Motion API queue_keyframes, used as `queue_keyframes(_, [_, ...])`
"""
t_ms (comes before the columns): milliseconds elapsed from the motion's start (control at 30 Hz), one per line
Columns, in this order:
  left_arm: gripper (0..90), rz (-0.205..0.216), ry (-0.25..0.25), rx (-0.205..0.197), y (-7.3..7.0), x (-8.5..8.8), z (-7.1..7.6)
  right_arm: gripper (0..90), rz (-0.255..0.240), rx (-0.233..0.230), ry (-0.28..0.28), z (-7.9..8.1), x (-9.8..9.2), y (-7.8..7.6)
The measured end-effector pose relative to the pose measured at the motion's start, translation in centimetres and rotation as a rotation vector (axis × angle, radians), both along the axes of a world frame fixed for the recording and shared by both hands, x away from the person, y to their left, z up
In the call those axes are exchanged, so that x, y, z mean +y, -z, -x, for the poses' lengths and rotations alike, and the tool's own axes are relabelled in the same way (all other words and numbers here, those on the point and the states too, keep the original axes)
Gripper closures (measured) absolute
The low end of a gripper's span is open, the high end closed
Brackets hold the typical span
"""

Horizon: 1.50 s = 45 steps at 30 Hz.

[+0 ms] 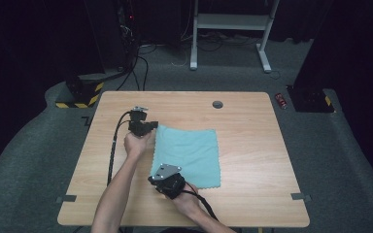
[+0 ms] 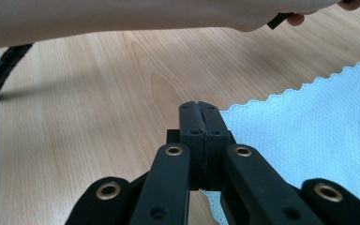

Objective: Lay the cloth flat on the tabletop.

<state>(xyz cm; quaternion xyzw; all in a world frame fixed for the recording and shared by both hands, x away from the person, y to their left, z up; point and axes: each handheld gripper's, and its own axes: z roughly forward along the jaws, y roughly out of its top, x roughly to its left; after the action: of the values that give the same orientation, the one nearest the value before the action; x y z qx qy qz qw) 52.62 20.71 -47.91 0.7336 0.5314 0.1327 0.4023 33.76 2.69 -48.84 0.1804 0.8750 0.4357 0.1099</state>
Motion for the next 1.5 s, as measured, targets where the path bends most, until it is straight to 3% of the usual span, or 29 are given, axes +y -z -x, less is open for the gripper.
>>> queue_keyframes(433, [90.0, -0.025, -0.003, -0.026, -2.0, 1.6, 1.3, 90.0, -0.067, -0.003, -0.032, 0.6, 1.0, -1.2])
queue_keyframes(900, [90.0, -0.057, 0.027, -0.034, -1.1, -1.7, 0.9, 90.0, -0.063, 0.016, 0.028, 0.8, -2.9, 0.4])
queue_keyframes(1033, [90.0, -0.095, 0.052, -0.039, -1.2, -2.7, 0.8, 90.0, -0.062, 0.018, 0.061, 1.1, -4.3, 0.9])
queue_keyframes(1267, [90.0, -0.087, 0.071, -0.034, -1.0, -4.3, 0.5, 90.0, -0.042, 0.008, 0.087, 1.2, -5.3, 1.4])
queue_keyframes(1500, [90.0, -0.074, 0.075, -0.034, -0.8, -5.0, 0.2, 90.0, -0.054, 0.008, 0.106, 1.2, -6.3, 1.4])
